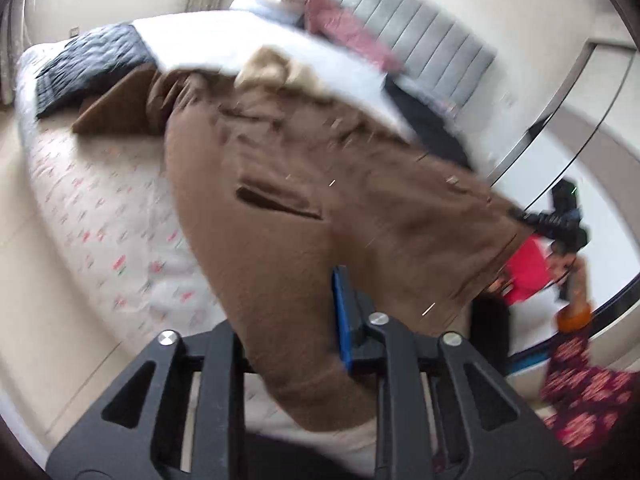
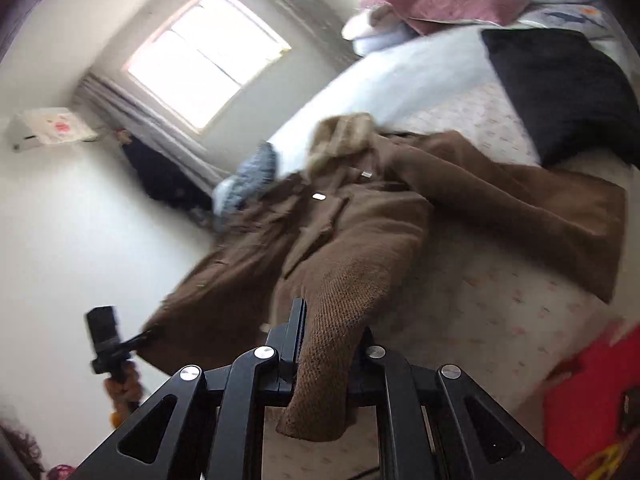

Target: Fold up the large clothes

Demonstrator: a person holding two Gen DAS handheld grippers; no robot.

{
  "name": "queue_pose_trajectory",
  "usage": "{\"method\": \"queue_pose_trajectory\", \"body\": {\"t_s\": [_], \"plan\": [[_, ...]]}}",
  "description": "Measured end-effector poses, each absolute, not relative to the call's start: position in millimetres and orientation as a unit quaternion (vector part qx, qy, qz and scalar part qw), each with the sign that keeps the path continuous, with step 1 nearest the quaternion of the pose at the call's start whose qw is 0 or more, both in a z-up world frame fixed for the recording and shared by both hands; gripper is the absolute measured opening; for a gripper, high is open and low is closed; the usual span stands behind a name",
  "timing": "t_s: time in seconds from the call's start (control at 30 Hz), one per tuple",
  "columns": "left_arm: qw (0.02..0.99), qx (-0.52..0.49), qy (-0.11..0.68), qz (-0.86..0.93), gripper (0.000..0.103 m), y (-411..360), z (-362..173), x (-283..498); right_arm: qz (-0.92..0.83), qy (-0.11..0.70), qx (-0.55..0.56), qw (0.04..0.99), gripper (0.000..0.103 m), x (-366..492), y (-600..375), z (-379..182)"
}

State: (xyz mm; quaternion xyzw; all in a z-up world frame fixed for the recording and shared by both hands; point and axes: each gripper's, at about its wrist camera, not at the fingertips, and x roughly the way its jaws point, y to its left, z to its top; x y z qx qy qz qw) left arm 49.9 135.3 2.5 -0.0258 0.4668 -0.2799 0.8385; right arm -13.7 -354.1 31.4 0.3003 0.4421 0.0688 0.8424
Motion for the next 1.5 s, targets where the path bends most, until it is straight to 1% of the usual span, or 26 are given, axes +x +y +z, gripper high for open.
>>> {"method": "queue_pose_trajectory", "body": {"t_s": [0.07, 0.1, 0.13, 0.17, 0.2, 0.23, 0.3, 0.37, 0.43, 0.6, 0.87, 0.97, 1.03, 1.07, 1.13, 1.17, 1.2, 1.3, 1.5], "plan": [[0.829, 0.024, 0.505, -0.241, 0.037, 137, -23, 43, 0.001, 0.504, 0.302, 0.809, 0.019, -18, -373, -12], [0.825, 0.041, 0.516, -0.229, 0.041, 139, -30, 39, -0.034, 0.531, 0.296, 0.793, 0.020, -17, -381, -28], [0.824, 0.054, 0.522, -0.215, 0.043, 145, -36, 37, -0.065, 0.548, 0.295, 0.780, 0.020, -21, -391, -40], [0.825, 0.059, 0.524, -0.205, 0.048, 152, -39, 35, -0.081, 0.554, 0.306, 0.770, 0.024, -25, -400, -48], [0.827, 0.054, 0.523, -0.199, 0.055, 161, -40, 34, -0.081, 0.548, 0.325, 0.766, 0.032, -29, -410, -50], [0.831, 0.041, 0.519, -0.194, 0.060, 169, -37, 35, -0.077, 0.538, 0.341, 0.767, 0.036, -30, -416, -47], [0.846, 0.013, 0.503, -0.178, 0.075, 180, -27, 37, -0.082, 0.516, 0.351, 0.777, 0.063, -29, -428, -41], [0.861, -0.011, 0.482, -0.162, 0.083, 186, -18, 43, -0.102, 0.497, 0.334, 0.794, 0.072, -21, -438, -28], [0.872, -0.034, 0.464, -0.153, 0.084, 189, -13, 48, -0.123, 0.486, 0.325, 0.802, 0.073, -20, -453, -22], [0.879, -0.055, 0.451, -0.146, 0.085, 173, -12, 70, -0.165, 0.463, 0.340, 0.802, 0.074, -1, -499, -43], [0.874, -0.007, 0.461, -0.155, 0.085, 118, -8, 102, -0.218, 0.452, 0.337, 0.797, 0.074, 54, -561, -86], [0.871, 0.016, 0.460, -0.170, 0.085, 92, -4, 115, -0.227, 0.447, 0.327, 0.801, 0.073, 76, -570, -104], [0.871, 0.035, 0.457, -0.178, 0.085, 74, -1, 124, -0.229, 0.434, 0.327, 0.807, 0.066, 84, -571, -114], [0.871, 0.048, 0.455, -0.182, 0.085, 63, 0, 129, -0.238, 0.425, 0.320, 0.813, 0.055, 85, -569, -115], [0.869, 0.070, 0.450, -0.193, 0.085, 43, 3, 137, -0.249, 0.405, 0.286, 0.832, 0.035, 82, -557, -107], [0.868, 0.081, 0.446, -0.201, 0.085, 32, 3, 142, -0.237, 0.396, 0.272, 0.844, 0.015, 81, -549, -99], [0.867, 0.091, 0.444, -0.209, 0.085, 21, 4, 146, -0.227, 0.388, 0.258, 0.855, 0.010, 79, -540, -88], [0.859, 0.118, 0.441, -0.233, 0.085, -15, 5, 164, -0.210, 0.349, 0.211, 0.888, 0.008, 70, -514, -44], [0.854, 0.152, 0.414, -0.276, 0.085, -95, 10, 206, -0.243, 0.237, 0.091, 0.936, 0.007, 77, -492, 86]]}}
